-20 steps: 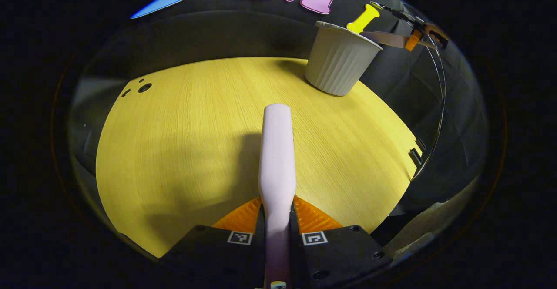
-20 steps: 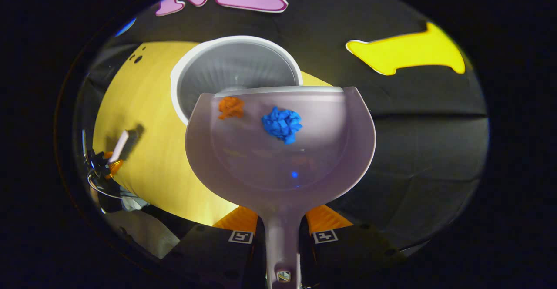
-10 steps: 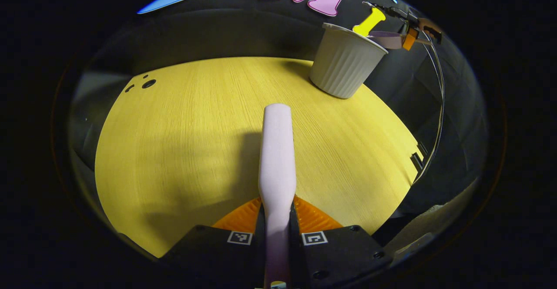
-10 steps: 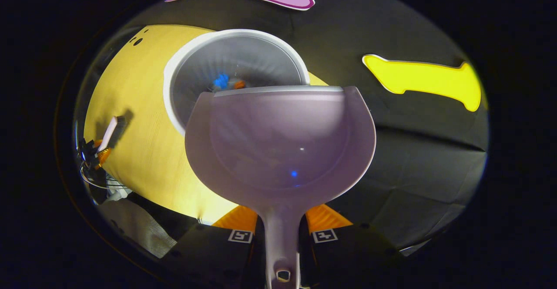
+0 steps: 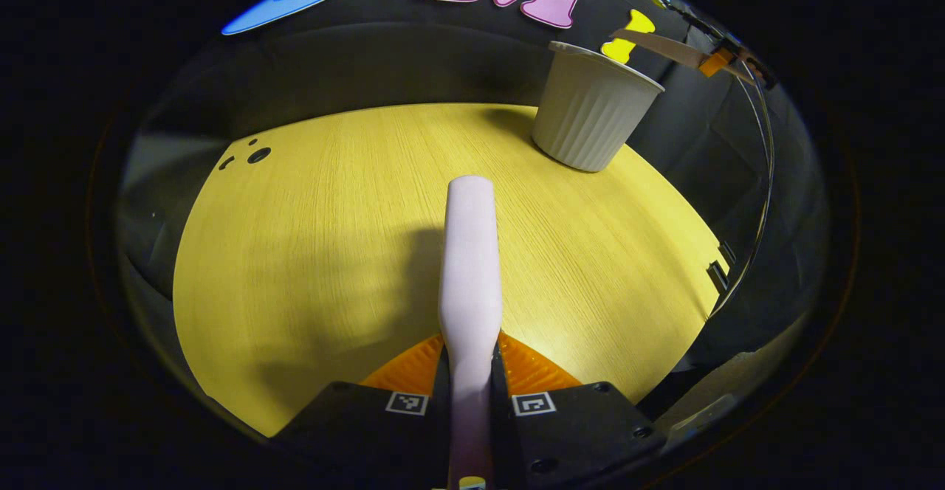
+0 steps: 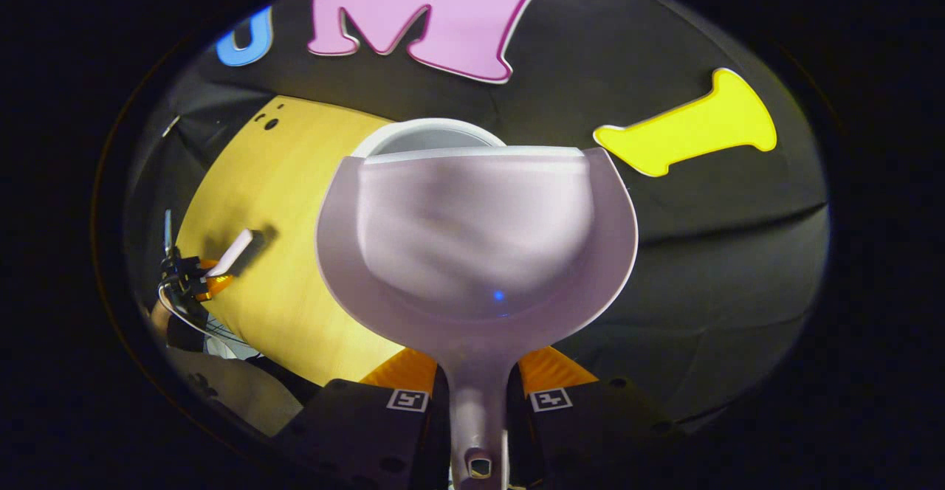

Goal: Pick up the small broom and dustpan from the desktop, sweep the trash into the dustpan with the broom, and then empty the trash into the garbage bin.

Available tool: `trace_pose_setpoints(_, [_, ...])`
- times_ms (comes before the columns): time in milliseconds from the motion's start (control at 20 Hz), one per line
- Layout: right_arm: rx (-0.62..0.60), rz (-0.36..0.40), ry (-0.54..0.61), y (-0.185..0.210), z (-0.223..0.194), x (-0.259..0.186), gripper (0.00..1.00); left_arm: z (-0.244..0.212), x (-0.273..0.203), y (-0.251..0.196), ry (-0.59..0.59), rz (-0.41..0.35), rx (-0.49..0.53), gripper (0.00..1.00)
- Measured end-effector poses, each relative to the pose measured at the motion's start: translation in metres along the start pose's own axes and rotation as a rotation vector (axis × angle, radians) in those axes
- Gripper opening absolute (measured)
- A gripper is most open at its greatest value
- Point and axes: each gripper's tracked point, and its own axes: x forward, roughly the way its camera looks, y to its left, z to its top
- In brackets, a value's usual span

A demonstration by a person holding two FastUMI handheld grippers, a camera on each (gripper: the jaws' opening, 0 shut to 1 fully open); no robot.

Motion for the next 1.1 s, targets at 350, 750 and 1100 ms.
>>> trace_pose_setpoints(350, [-0.058,0.117,-0.071,0.093,-0.058,-0.006,0.35,0.004,0.005,0.008,0.013,0.070,-0.008,0.27])
trace_pose_setpoints(750, [-0.065,0.233,-0.021,0.214,-0.129,0.064,0.35,0.002,0.020,0.016,0.012,0.121,0.023,0.27])
trace_pose_setpoints(1100, [-0.047,0.275,0.088,0.287,-0.178,0.152,0.35,-0.006,0.035,0.028,0.047,0.164,0.036,0.27])
